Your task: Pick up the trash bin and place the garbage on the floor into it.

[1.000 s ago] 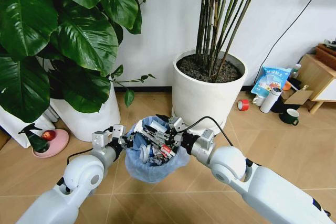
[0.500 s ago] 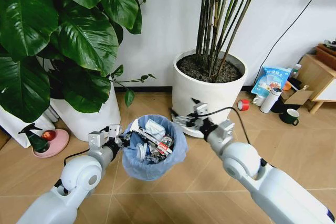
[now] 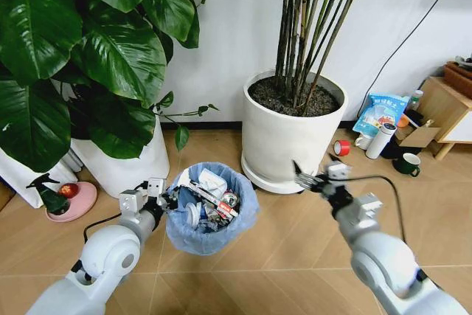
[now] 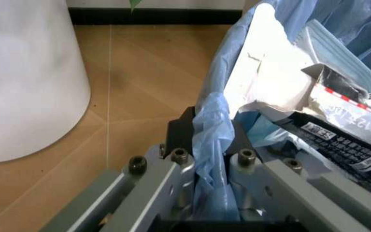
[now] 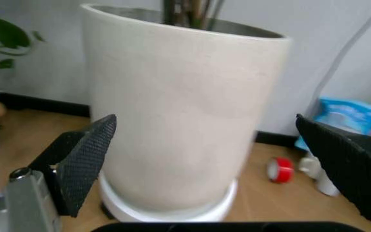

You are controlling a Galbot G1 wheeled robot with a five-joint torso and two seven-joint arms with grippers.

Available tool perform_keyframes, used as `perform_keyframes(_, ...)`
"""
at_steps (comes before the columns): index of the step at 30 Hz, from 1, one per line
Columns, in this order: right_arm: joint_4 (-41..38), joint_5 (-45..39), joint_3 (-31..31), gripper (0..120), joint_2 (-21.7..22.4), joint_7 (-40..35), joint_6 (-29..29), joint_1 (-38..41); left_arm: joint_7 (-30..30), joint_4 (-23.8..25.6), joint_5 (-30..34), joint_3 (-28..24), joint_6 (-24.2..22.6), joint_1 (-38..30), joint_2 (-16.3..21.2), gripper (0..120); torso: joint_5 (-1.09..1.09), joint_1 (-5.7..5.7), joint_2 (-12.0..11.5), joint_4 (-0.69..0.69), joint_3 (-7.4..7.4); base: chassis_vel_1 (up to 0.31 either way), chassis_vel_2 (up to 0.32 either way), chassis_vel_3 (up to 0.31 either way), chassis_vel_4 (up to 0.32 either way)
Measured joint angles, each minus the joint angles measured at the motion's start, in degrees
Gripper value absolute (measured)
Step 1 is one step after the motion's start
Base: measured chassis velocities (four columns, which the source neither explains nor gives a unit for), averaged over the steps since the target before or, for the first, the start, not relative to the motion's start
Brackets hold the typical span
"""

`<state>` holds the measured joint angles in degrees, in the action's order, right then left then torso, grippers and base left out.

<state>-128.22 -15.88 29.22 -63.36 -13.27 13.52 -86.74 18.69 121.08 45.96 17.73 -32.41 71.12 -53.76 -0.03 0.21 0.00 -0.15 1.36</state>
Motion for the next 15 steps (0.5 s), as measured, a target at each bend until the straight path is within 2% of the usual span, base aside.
perform_keyframes(2, -1.3, 3.4, 1.7, 100, -3.4, 0.4, -1.3, -3.5, 0.0, 0.0, -0.5, -0.1, 0.1, 0.1, -0.4, 2, -0.01, 0.0, 0.0, 0.02, 0.0, 0.0, 0.0, 0.0, 0.0)
perform_keyframes(4, -1.7, 3.8, 1.9, 100, -4.1, 0.4, -1.4, -4.2, -0.1, 0.1, -0.6, -0.2, 0.1, 0.1, -0.6, 2, -0.01, 0.0, 0.0, 0.02, 0.0, 0.0, 0.0, 0.0, 0.0)
perform_keyframes(6, -3.2, 5.2, 2.6, 100, -6.7, 0.4, -1.6, -7.0, -0.2, 0.0, -0.9, -0.4, 0.1, 0.0, -1.1, 2, -0.02, 0.0, 0.0, 0.01, 0.0, 0.0, 0.0, 0.0, 0.0)
perform_keyframes(15, -5.0, 8.2, 3.8, 100, -9.3, 0.4, -2.9, -11.7, -0.4, 0.6, -1.2, -0.5, 0.3, 0.1, -1.5, 2, -0.01, 0.01, 0.0, 0.02, 0.01, 0.004, -0.011, -0.004, 0.003)
